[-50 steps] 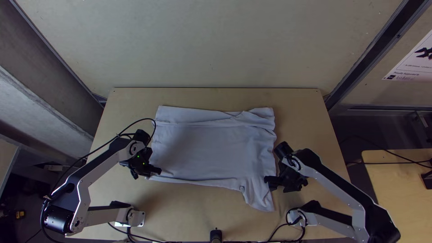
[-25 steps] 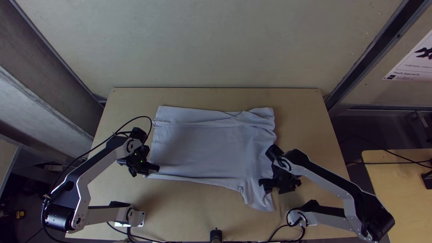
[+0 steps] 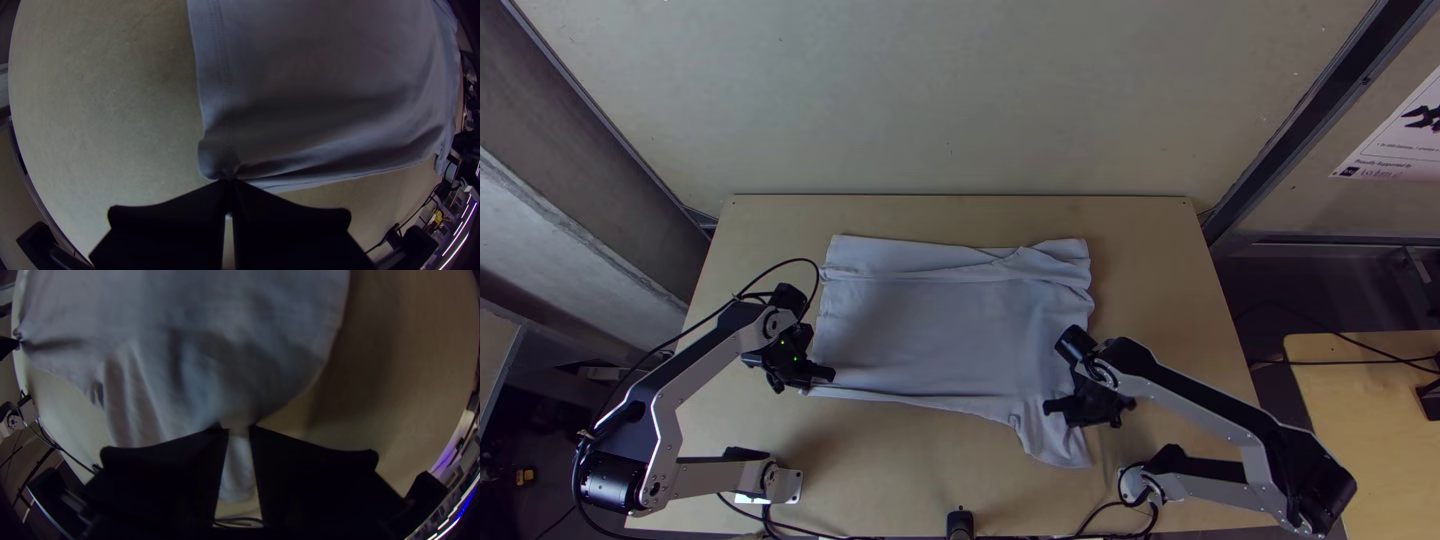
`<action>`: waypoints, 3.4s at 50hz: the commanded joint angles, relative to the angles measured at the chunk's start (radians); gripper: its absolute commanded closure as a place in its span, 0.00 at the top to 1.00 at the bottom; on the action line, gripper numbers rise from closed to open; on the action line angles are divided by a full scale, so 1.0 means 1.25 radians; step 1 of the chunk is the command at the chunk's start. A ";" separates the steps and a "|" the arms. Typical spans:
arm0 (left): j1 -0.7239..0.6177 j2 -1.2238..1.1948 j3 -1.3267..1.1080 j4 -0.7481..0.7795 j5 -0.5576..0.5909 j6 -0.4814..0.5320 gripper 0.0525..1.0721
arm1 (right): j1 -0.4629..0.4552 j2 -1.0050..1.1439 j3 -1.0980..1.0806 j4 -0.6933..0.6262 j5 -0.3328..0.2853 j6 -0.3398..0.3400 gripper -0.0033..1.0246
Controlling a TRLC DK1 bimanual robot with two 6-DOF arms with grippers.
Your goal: Fold the t-shirt
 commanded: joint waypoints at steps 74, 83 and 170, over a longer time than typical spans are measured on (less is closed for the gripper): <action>0.044 -0.002 0.267 -0.084 0.003 0.045 0.03 | -0.328 -0.060 0.314 -0.265 0.144 -0.232 0.03; 0.060 0.059 0.354 -0.082 0.003 0.056 0.03 | -0.372 0.041 0.420 -0.264 0.152 -0.263 0.03; 0.080 0.628 0.869 -0.010 0.008 -0.025 0.97 | -0.461 0.849 1.183 -0.275 0.168 -0.317 0.25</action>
